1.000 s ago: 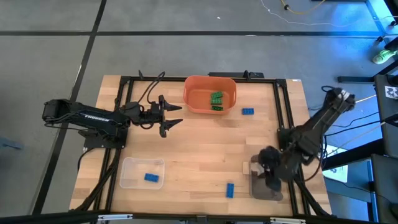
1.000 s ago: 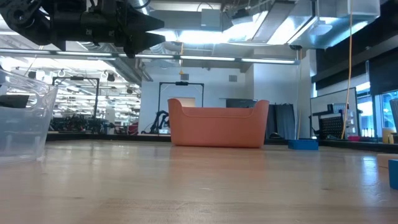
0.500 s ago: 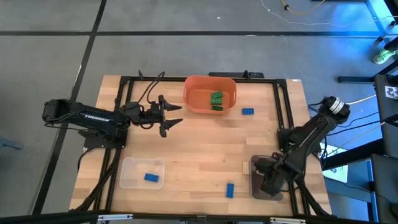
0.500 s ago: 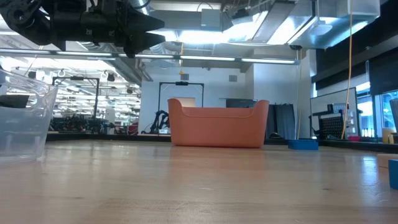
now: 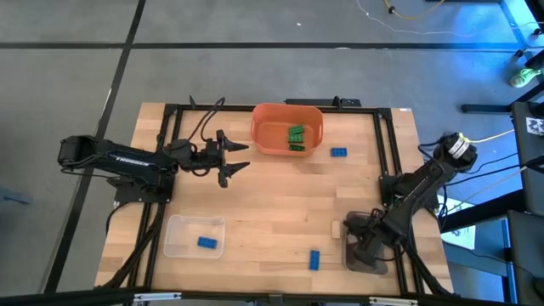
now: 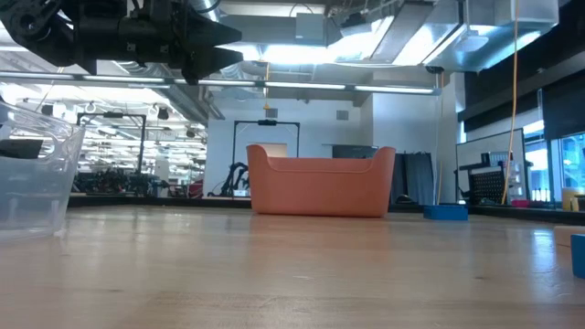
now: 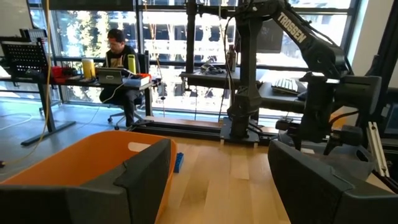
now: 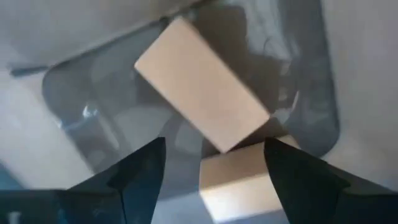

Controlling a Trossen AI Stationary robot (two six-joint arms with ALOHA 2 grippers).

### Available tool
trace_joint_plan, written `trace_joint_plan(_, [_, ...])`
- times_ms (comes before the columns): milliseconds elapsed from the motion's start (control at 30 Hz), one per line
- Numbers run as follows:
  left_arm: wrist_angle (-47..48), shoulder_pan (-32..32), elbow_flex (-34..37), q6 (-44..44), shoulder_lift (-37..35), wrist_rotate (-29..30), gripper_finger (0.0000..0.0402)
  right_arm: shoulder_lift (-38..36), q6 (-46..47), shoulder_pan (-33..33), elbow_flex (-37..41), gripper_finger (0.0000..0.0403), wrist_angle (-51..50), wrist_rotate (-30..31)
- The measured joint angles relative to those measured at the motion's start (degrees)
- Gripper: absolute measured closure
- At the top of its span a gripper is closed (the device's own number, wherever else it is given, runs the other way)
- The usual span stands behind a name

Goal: Sort & place blocks by color
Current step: Put the brown block into the black transparent bin

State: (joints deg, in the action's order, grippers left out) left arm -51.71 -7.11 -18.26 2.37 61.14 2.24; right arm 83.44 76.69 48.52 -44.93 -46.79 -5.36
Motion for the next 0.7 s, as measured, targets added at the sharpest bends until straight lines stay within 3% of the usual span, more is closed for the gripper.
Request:
trace_joint_plan(167, [-0.04, 0.00, 0.00, -0.02, 0.00, 0.00, 0.0140, -1.39, -5.66, -2.51, -0.50, 0.0127, -0.42, -8.81])
trace_joint_plan(300, [-0.05, 0.01, 0.00, -0.04, 0.00, 0.00, 0.0140, -3.60, -10.82, -3.17, -4.73, 0.0128, -2.91, -9.14])
trace_joint_plan(400, [-0.06, 0.02, 0.00, -0.07, 0.00, 0.00, 0.0140, -5.87, -12.90, -3.27, -9.63, 0.0128, -6.16, -4.64])
trace_joint_plan(533, [-0.06, 0.00, 0.00, -0.07, 0.00, 0.00, 0.0140, -7.59, -15.13, -3.28, -16.57, 0.0128, -10.73, 8.55])
trace_joint_plan(633, [-0.06, 0.02, 0.00, -0.07, 0.00, 0.00, 0.0140, -7.32, -19.73, -4.30, -20.46, 0.0127, -9.75, 17.68])
trace_joint_plan(700, [-0.06, 0.00, 0.00, -0.07, 0.00, 0.02, 0.0140, -6.63, -24.36, -5.69, -21.93, 0.0127, -6.93, 19.73])
